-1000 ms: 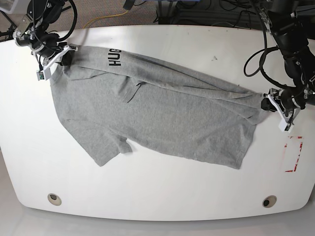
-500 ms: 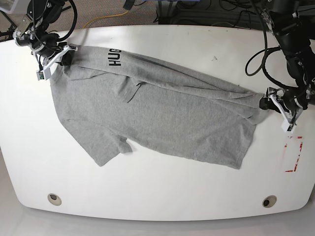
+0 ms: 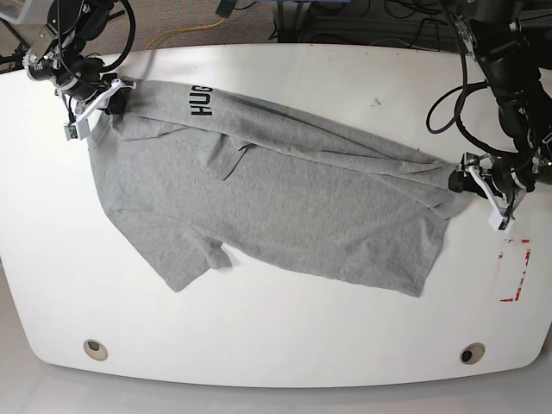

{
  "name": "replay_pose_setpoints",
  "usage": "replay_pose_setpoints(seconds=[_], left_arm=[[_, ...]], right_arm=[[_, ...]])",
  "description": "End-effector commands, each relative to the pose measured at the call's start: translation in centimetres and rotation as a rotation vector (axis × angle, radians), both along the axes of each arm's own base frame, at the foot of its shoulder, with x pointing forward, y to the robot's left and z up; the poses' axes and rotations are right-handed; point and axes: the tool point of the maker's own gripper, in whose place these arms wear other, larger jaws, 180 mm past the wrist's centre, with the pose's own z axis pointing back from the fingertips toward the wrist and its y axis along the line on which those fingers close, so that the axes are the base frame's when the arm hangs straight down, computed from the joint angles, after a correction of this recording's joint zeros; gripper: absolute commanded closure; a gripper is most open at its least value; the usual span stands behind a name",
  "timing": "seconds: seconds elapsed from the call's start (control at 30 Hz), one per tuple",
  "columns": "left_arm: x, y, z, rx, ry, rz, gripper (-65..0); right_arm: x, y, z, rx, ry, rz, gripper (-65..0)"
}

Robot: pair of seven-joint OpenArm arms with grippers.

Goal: Fold the T-shirt properly

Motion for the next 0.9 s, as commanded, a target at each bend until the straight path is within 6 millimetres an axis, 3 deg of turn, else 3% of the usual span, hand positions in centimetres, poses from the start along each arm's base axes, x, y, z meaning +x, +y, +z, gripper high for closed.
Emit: replay_pose_setpoints(seconds=[0.0,0.17,0.5,0.53,0.7,0.87], left_arm=[[1.5,0.7,1.8,0.000,-0.083,0.011,-40.6],[1.0,0.9,-0.1,-0.045,-0.033,0.038,-40.4],[1.2,0.6,0.0,-0.055,-0.037,0.037,-39.3],[1.2,0.6,0.0,-0.055,-0.037,0.037,-37.1],[1.2,0.6,-0.1,-0.056,-0.035,0.037,-12.2],[1.3,0.6,0.0,-0.055,-0.037,0.036,-10.7]], right_arm=[[0.7,-0.5,1.0,-0.015,-0.041,0.004,-3.3],[0.7,-0.5,1.0,-0.012,-0.041,0.003,-3.3],[0.7,-0.5,1.0,-0.017,-0.041,0.004,-3.3],[0.7,-0.6,1.0,-0.017,-0.041,0.003,-3.3],[0.7,-0.5,1.0,-0.017,-0.041,0.004,-3.3],[0.8,-0.5,1.0,-0.016,-0.041,0.003,-3.3]])
